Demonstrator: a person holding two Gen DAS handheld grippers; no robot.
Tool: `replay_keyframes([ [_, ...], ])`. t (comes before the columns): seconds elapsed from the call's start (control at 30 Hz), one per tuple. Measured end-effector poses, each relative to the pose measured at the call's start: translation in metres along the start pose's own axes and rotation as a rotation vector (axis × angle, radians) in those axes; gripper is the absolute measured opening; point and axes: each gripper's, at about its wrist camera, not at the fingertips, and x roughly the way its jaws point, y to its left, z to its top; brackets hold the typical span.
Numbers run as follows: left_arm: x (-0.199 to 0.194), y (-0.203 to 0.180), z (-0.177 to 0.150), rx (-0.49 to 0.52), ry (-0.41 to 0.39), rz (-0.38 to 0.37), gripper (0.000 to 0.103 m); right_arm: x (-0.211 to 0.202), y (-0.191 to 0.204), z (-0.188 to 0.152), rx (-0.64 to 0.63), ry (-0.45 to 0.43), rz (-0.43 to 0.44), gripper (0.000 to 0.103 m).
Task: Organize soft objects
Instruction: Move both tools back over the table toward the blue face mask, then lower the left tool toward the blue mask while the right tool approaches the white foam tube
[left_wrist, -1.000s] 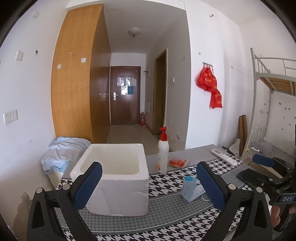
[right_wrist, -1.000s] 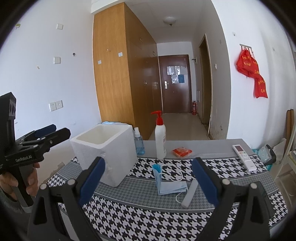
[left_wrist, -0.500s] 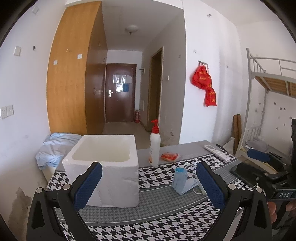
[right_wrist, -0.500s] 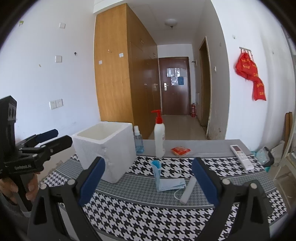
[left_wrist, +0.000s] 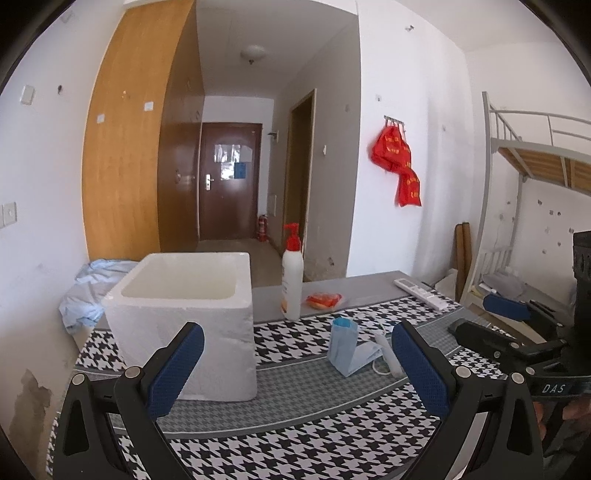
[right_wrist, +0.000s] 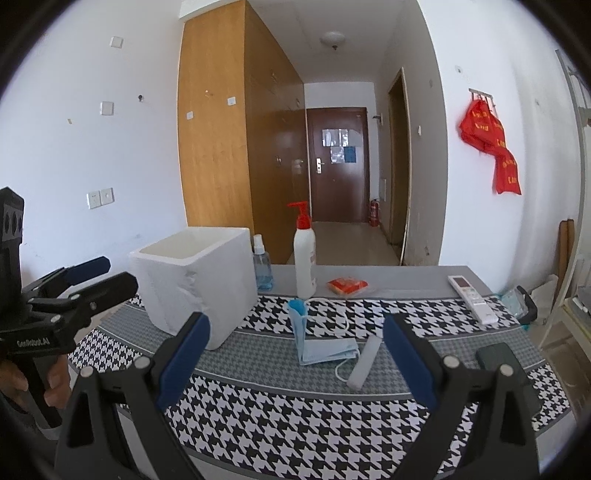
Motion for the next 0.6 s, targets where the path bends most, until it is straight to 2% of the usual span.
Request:
replay_keyframes([
  [0.6, 0.019, -0.009, -0.007, 0.003, 0.042, -0.033, 0.102, 0.008, -0.015, -0.008, 0.024, 0.034, -0.023, 0.097],
])
